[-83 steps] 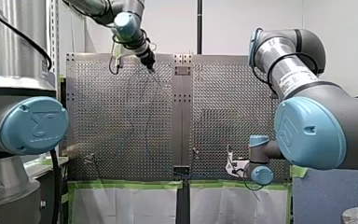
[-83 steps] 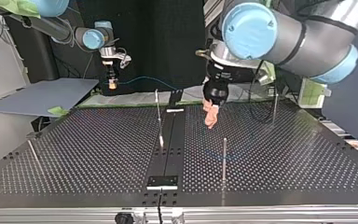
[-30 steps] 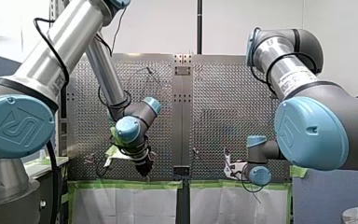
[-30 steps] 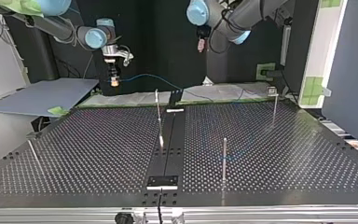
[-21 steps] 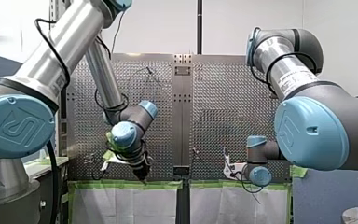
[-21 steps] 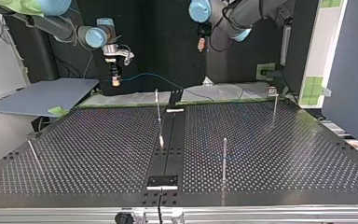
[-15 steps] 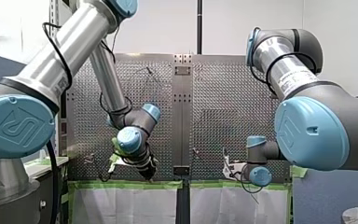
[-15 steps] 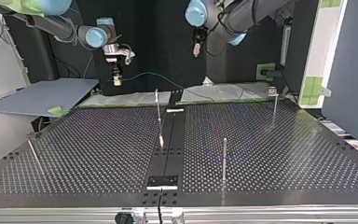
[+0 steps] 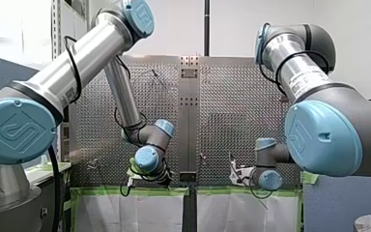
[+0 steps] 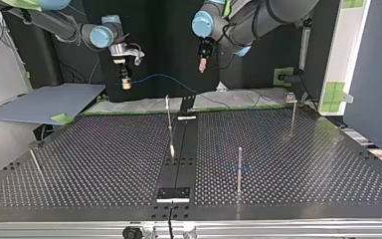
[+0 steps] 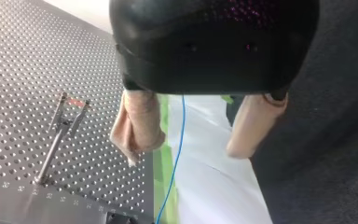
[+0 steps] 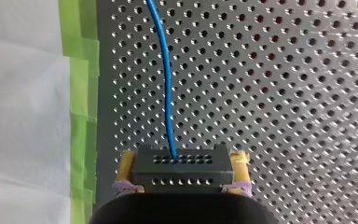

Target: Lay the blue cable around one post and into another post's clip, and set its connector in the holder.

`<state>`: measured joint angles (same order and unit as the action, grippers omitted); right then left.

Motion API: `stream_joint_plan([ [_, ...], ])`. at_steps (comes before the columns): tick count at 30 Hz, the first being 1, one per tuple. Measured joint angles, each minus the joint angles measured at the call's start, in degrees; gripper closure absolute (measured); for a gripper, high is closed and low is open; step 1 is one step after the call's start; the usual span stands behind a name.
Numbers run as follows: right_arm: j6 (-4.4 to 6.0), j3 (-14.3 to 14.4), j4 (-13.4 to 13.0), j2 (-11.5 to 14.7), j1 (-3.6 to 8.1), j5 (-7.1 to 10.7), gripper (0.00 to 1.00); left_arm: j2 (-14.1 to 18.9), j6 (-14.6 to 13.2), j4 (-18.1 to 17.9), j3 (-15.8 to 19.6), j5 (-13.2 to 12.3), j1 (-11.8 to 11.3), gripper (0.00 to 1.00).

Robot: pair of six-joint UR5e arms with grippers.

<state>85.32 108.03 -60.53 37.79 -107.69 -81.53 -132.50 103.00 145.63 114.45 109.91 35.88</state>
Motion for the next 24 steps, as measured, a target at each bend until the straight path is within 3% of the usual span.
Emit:
stream_joint_plan([
  [4, 1.07, 2.08, -0.1, 2.1, -0.04, -0.81, 1.0, -1.29, 0.42, -1.89, -0.56, 0.19, 0.31, 0.0],
  [8, 3.18, 4.29, 0.12, 4.48, -0.07, -1.02, 1.0, -3.14, 1.98, -3.88, -1.73, 0.01, 1.0, 0.0],
  [11, 4.16, 5.06, 0.43, 6.05, -0.09, -0.97, 1.0, -4.7, 3.49, -5.45, -2.19, -0.3, 1.63, 0.0],
  [15, 4.3, 5.33, 0.84, 8.0, -0.25, -0.96, 1.0, -6.39, 5.23, -7.71, -3.54, -0.5, 2.97, 0.0],
  [24, 4.03, 5.45, 1.06, 12.8, -1.13, -0.32, 1.0, -6.76, 6.45, -12.33, -6.49, -0.44, 4.58, 0.0],
])
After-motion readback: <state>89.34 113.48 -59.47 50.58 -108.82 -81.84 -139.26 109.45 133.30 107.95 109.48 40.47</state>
